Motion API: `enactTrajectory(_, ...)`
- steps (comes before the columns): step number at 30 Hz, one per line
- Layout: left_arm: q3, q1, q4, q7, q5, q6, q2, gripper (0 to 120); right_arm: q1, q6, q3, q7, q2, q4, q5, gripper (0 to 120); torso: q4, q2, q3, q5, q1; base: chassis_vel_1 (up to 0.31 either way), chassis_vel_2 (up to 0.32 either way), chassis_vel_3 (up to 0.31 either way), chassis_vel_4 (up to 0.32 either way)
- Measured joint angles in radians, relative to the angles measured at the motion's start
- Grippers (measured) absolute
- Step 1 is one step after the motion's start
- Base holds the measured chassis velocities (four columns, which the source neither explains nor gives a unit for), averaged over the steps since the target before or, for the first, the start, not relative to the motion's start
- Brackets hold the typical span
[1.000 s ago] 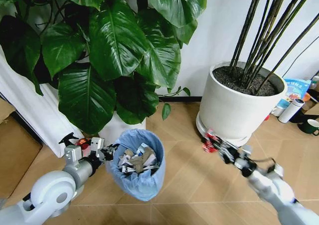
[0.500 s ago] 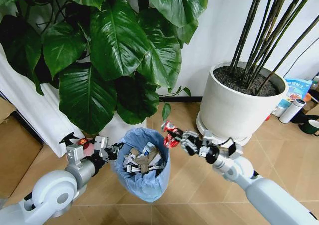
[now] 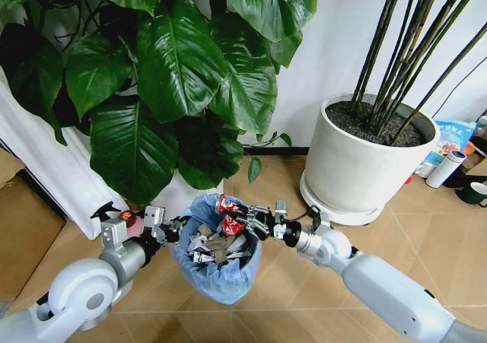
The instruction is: Pick up the trash bin and place the garbage on the floor into it.
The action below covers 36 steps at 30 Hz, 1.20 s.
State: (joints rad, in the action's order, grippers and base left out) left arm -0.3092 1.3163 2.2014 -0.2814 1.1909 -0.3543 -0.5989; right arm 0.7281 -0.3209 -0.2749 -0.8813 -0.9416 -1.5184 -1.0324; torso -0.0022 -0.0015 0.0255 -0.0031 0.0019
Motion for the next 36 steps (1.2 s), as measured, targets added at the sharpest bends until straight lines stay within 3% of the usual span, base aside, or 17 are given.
enactTrajectory(11,0.001,0.001,-0.007,-0.003,-0.006,-0.004,0.002,0,0.012,0.015,0.009,-0.002,0.034,-0.083,-0.012,10,-0.0001,0.0,0.0,0.0,0.0,0.0,0.0,0.0,0.0)
enactTrajectory(25,0.005,-0.003,-0.008,-0.006,-0.01,-0.006,-0.005,0,-0.015,0.028,-0.017,-0.019,0.035,-0.094,-0.023,10,-0.0001,0.0,0.0,0.0,0.0,0.0,0.0,0.0,0.0)
enactTrajectory(26,0.004,-0.002,-0.006,-0.007,-0.01,-0.006,-0.004,0,-0.023,0.028,-0.025,-0.02,0.031,-0.089,-0.02,18,0.0,0.0,0.0,0.0,0.0,0.0,0.0,0.0,0.0)
enactTrajectory(30,0.0,0.0,-0.003,-0.008,-0.008,-0.006,-0.004,0,-0.031,0.03,-0.028,-0.02,0.03,-0.084,-0.018,29,0.0,0.0,0.0,0.0,0.0,0.0,0.0,0.0,0.0)
enactTrajectory(32,-0.002,0.003,-0.003,-0.008,-0.008,-0.007,-0.003,0,-0.032,0.033,-0.022,-0.02,0.033,-0.085,-0.018,42,0.0,0.0,0.0,0.0,0.0,0.0,0.0,0.0,0.0)
enactTrajectory(36,-0.002,-0.002,-0.003,-0.009,-0.005,-0.007,-0.003,0,-0.027,0.037,-0.015,-0.023,0.044,-0.096,-0.019,55,0.0,0.0,0.0,0.0,0.0,0.0,0.0,0.0,0.0)
